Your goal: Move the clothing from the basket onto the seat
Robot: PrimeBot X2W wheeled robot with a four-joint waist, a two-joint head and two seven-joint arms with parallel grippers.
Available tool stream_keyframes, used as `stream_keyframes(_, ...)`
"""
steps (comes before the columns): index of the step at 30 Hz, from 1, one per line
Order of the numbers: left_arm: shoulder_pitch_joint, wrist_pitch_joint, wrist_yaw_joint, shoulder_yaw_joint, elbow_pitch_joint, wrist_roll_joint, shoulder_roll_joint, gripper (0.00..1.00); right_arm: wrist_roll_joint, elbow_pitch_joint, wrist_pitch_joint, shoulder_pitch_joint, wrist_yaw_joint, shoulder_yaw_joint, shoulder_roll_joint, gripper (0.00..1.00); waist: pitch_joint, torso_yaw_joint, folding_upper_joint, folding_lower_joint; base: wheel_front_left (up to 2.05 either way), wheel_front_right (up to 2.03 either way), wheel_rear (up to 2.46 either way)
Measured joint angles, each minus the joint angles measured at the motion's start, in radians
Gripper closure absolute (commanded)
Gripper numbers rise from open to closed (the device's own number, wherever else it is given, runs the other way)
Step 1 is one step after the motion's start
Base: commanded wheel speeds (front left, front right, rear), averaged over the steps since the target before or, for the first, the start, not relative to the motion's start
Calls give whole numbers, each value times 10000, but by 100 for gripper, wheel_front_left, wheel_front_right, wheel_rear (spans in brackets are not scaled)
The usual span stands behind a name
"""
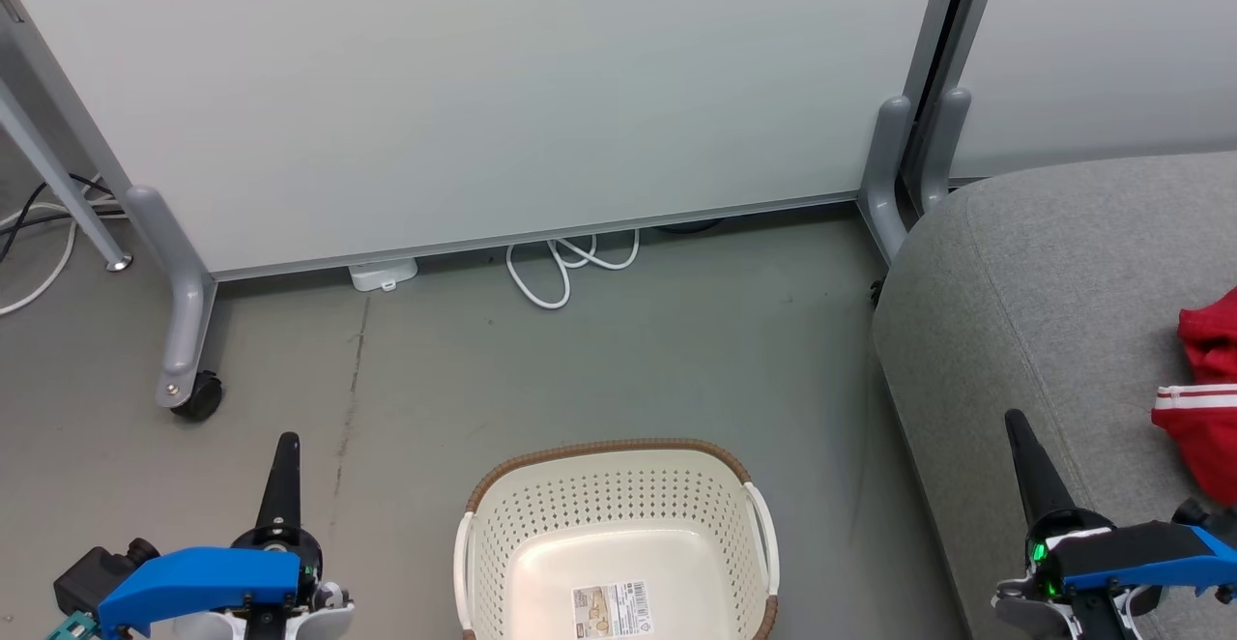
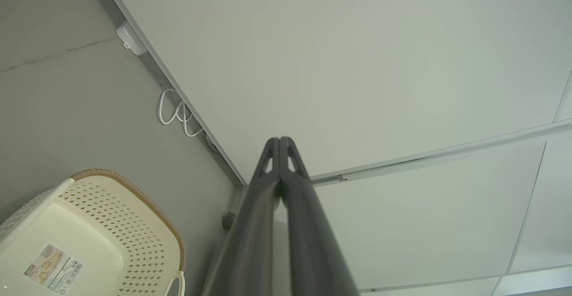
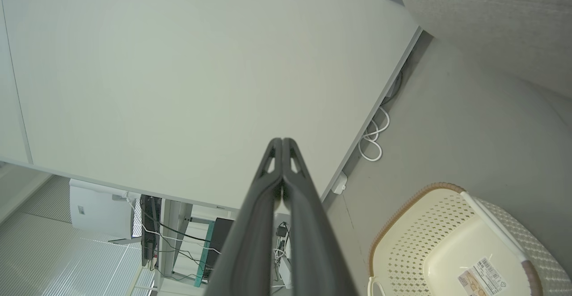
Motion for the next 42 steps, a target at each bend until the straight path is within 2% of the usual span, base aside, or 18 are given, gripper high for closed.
stream_keyframes(42, -358, 836, 0, 552, -382, -2880, -88, 100, 3256, -67, 506, -227, 0, -167, -10, 100, -48, -54, 0, 0, 0, 0, 0)
